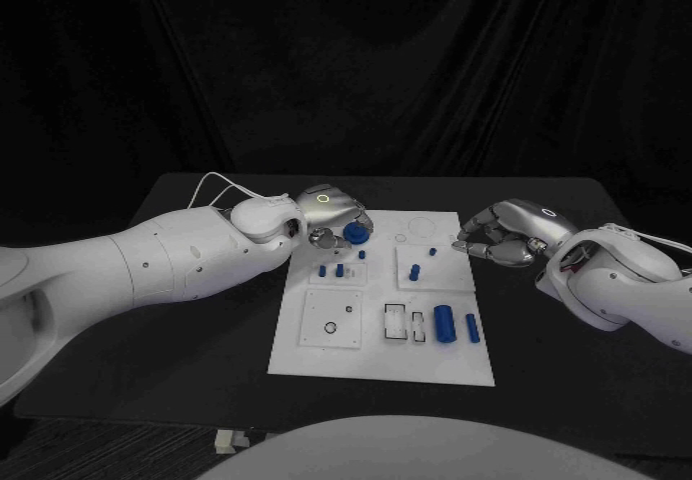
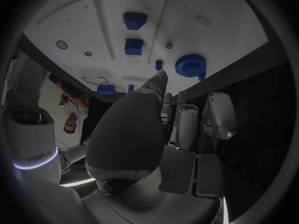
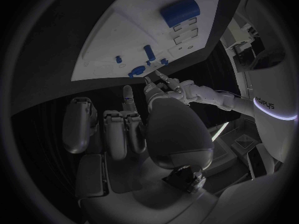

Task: Assemble the parts on the task board

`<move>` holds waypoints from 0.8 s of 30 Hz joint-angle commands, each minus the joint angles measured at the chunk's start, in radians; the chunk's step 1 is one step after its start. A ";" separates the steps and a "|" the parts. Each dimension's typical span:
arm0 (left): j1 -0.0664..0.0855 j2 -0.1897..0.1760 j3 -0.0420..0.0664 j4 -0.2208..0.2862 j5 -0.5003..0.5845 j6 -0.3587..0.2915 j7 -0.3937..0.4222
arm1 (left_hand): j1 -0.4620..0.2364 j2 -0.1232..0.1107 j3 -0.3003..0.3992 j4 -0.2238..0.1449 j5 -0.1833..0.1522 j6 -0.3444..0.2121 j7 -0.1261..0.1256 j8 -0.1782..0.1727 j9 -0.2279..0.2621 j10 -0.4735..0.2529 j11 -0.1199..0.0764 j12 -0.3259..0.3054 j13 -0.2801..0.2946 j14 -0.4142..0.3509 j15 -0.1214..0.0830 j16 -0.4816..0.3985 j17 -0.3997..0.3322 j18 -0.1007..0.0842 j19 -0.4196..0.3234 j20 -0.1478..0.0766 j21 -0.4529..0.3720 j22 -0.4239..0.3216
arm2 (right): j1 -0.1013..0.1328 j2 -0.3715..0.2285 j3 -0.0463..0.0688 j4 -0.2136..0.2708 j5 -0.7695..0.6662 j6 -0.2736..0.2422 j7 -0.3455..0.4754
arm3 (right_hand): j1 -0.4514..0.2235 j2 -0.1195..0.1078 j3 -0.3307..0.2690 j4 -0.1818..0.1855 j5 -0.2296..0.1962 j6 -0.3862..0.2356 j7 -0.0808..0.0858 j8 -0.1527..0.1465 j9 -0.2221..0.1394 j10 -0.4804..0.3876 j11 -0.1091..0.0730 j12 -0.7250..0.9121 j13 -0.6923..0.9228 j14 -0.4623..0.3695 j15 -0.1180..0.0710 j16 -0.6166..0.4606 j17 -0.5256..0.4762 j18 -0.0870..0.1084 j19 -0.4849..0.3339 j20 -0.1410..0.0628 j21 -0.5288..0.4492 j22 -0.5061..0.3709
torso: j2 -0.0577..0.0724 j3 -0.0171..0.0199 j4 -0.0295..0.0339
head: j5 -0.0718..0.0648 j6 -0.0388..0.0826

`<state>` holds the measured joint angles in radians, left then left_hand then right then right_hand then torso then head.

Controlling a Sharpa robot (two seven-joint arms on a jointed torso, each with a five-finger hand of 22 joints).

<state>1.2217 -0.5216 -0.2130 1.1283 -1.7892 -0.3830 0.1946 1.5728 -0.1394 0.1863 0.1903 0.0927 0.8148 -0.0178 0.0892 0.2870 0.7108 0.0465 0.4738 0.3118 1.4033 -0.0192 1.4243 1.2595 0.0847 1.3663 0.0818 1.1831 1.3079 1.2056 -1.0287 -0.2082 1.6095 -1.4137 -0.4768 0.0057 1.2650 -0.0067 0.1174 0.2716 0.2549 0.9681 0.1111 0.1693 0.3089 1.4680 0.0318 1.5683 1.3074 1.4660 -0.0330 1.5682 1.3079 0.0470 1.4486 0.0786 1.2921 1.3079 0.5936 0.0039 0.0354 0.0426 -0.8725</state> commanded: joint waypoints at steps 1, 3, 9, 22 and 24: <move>-0.004 0.010 0.001 -0.001 -0.020 0.042 -0.005 | -0.010 0.001 -0.005 0.001 0.006 0.006 -0.001 0.004 -0.003 0.013 0.001 0.012 0.007 0.007 -0.001 0.004 0.000 0.001 0.008 0.000 -0.001 0.145 | -0.002 -0.001 0.001 0.002 0.000 -0.012 0.003 | 0.006 0.001 0.002 0.002 0.004 0.004 0.000 -0.006 0.001 0.103 0.003 0.003 0.263 0.105 0.003 0.003 0.263 0.018 -0.007 0.000 -0.003 0.175 | -0.002 0.0016 -0.0005 | 0.001 0.000; -0.006 0.016 0.001 -0.005 -0.020 0.055 -0.007 | -0.014 0.003 -0.005 0.003 0.008 0.007 0.000 0.003 -0.004 0.021 0.001 0.019 0.012 0.006 -0.001 0.004 -0.001 0.001 0.008 0.001 -0.001 0.146 | -0.002 0.000 0.001 0.001 0.000 -0.011 0.003 | 0.006 0.001 0.002 0.002 0.004 0.004 0.000 -0.006 0.001 0.103 0.003 0.003 0.263 0.105 0.003 0.003 0.263 0.018 -0.007 0.000 -0.003 0.175 | -0.002 0.0018 0.0000 | 0.000 0.000; -0.016 0.034 0.001 -0.020 -0.020 0.080 -0.008 | -0.019 0.006 -0.003 0.005 0.011 0.013 0.006 0.004 -0.006 0.038 0.003 0.032 0.020 0.005 0.002 0.003 -0.003 0.001 0.008 0.001 -0.005 0.147 | -0.002 0.001 0.001 0.001 0.000 -0.011 0.003 | 0.007 0.001 0.002 0.002 0.004 0.004 0.000 -0.006 0.001 0.103 0.003 0.003 0.263 0.105 0.003 0.003 0.263 0.018 -0.007 0.000 -0.003 0.175 | -0.001 0.0018 0.0007 | -0.005 0.000; -0.034 0.058 0.001 -0.051 -0.020 0.098 -0.001 | -0.015 0.012 0.011 -0.001 0.041 0.039 0.018 0.011 -0.007 0.071 -0.001 0.058 0.046 0.005 0.006 0.004 -0.007 -0.001 0.014 0.004 -0.001 0.151 | -0.002 0.001 0.001 0.003 0.000 -0.009 0.002 | 0.007 0.001 0.002 0.002 0.004 0.004 0.000 -0.006 0.001 0.103 0.003 0.003 0.263 0.105 0.003 0.003 0.263 0.019 -0.008 0.000 -0.006 0.175 | 0.000 0.0009 -0.0003 | -0.005 0.000; -0.036 0.061 0.001 -0.056 -0.020 0.098 0.001 | -0.015 0.013 0.013 -0.003 0.044 0.046 0.021 0.014 -0.006 0.072 0.000 0.059 0.049 0.002 0.006 0.002 -0.012 0.000 0.013 0.004 -0.003 0.150 | -0.002 0.001 0.001 0.003 0.000 -0.009 0.002 | 0.007 0.001 0.002 0.002 0.004 0.004 0.000 -0.006 0.001 0.103 0.003 0.003 0.263 0.105 0.003 0.003 0.263 0.019 -0.008 0.000 -0.006 0.175 | -0.001 0.0012 -0.0002 | -0.006 0.000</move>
<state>1.1876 -0.4640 -0.2128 1.0751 -1.8060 -0.2997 0.1863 1.5636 -0.1301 0.1937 0.1888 0.1334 0.8551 0.0040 0.0993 0.2796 0.7772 0.0450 0.5268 0.3595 1.4065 -0.0159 1.4243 1.2501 0.0847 1.3768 0.0858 1.1790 1.3077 1.2055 -1.0275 -0.2082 1.6104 -1.4128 -0.4767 0.0060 1.2650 -0.0068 0.1174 0.2716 0.2548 0.9681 0.1111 0.1693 0.3087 1.4680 0.0318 1.5683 1.3073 1.4660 -0.0330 1.5682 1.3077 0.0469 1.4486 0.0786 1.2921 1.3076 0.5929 0.0055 0.0357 0.0365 -0.8725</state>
